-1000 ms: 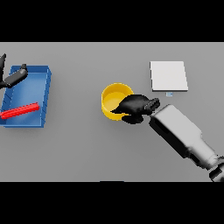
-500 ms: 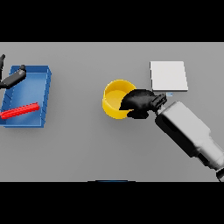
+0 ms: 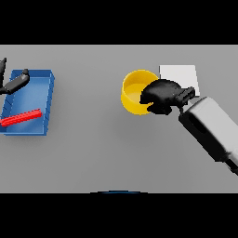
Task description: Pick up the red beaker and tilt it to pour out 1 green nut into yellow bowl. Pick up the yellow bowl and place it on the metallic measuring scale.
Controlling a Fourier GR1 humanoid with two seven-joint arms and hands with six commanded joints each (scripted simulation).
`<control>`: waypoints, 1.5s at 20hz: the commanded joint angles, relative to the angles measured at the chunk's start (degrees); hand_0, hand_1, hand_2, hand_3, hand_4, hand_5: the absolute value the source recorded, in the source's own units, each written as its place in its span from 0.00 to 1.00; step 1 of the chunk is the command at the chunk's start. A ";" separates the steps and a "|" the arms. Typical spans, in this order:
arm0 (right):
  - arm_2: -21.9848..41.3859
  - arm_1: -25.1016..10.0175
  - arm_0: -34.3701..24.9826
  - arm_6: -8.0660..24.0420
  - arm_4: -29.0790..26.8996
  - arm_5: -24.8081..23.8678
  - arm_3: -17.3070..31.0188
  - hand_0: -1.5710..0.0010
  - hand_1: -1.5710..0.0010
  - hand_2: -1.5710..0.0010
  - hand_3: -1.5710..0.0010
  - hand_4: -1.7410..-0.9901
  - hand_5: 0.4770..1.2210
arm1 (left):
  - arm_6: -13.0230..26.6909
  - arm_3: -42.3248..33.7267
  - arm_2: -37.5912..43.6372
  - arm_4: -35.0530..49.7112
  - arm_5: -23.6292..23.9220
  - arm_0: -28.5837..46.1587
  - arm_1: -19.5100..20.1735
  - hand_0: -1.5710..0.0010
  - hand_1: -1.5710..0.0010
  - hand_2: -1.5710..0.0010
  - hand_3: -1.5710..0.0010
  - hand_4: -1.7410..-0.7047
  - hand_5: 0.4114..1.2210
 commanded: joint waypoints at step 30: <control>-3.81 -1.10 -12.39 -9.39 2.93 -23.69 46.74 0.00 0.05 0.00 0.05 0.02 1.00 | 4.36 -2.41 0.06 -0.22 0.55 0.17 1.68 1.00 1.00 1.00 1.00 0.91 0.39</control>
